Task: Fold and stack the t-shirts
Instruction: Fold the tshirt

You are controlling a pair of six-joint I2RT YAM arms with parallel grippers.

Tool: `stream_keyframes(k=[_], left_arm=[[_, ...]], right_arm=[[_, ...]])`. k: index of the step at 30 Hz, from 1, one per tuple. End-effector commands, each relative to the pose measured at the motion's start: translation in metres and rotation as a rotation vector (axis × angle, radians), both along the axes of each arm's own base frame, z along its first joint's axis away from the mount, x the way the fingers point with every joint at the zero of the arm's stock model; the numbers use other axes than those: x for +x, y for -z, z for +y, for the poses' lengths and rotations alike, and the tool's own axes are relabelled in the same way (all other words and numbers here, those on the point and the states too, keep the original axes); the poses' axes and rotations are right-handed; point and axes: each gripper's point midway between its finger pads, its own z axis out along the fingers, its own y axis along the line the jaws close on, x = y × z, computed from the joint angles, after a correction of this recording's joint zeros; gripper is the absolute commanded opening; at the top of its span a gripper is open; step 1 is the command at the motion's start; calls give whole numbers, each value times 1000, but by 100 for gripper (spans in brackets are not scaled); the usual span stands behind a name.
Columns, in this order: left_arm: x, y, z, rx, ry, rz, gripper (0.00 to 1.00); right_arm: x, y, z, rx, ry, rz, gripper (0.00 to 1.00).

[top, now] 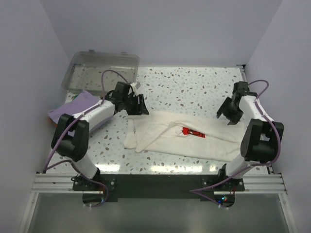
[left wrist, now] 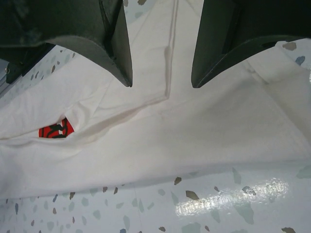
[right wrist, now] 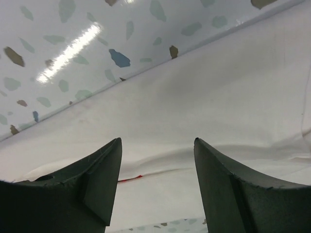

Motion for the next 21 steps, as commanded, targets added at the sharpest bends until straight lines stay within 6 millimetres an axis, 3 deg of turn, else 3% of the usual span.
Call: stream_keyframes(k=[1,6,11,17,21], left_arm=[[30,-3,-15,-86,-53,-28,57],[28,31,-14,-57,-58,58,57],[26,51,-5,4,-68,86,57],[33,56,-4,28,-56,57,58],[40,66,0,68,-48,57,59]], right_arm=[[-13,23,9,71,35,53,64],[-46,49,8,50,34,172,63],[-51,70,1,15,42,231,63],[-33,89,-13,-35,36,287,63],[-7,89,-16,-29,34,272,63]])
